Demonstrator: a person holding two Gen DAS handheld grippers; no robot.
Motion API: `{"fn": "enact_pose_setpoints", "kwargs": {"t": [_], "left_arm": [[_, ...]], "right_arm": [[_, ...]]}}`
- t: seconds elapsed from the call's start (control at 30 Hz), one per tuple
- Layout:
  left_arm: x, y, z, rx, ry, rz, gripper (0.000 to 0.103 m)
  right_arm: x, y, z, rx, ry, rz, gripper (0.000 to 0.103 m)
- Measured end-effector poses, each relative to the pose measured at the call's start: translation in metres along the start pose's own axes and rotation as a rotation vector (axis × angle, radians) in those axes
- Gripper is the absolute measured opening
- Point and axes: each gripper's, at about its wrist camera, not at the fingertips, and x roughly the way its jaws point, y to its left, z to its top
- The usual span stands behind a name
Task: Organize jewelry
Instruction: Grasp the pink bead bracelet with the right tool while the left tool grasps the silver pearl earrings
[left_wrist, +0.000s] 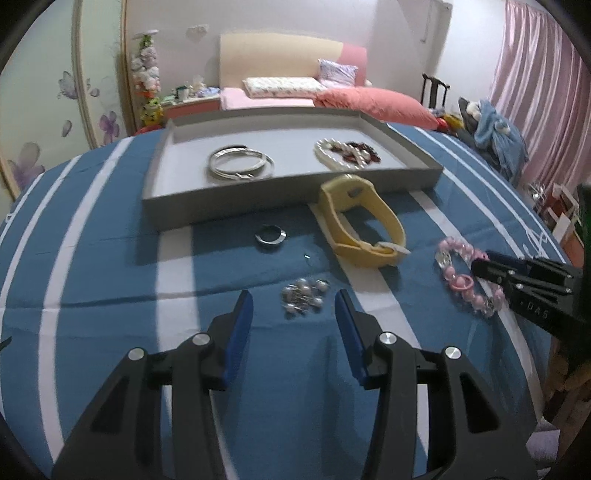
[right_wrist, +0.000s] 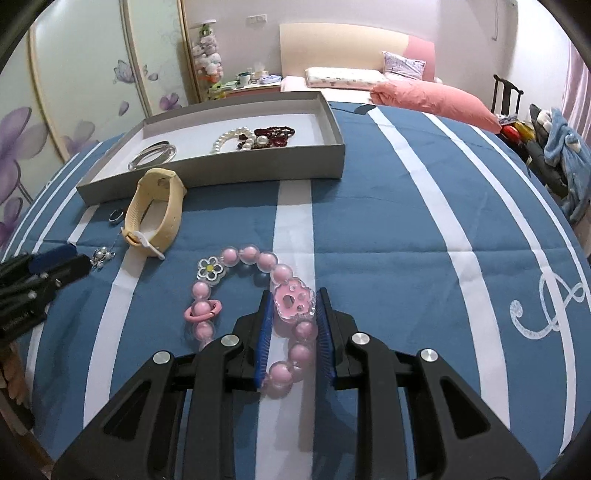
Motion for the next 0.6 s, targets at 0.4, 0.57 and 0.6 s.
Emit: {"fn": "enact_pose_setpoints", "kwargs": {"t": [0.4, 0.57, 0.6], "left_arm": [[0.019, -0.021, 0.011, 0.041, 0.036, 0.035, 0.021], [0.019, -0.026, 0.011, 0.069, 0.038, 0.045, 0.011], [0.019, -0.026, 0.011, 0.07, 0.038, 0.047, 0.011]], "right_arm": [[0.001, -0.001, 0.002, 0.007, 0.001, 0.018, 0.025], [0.001, -0.002, 0.002, 0.009, 0.0, 0.023, 0.025], [0.001, -0.002, 0.002, 0.009, 0.0, 0.024, 0.025]]}}
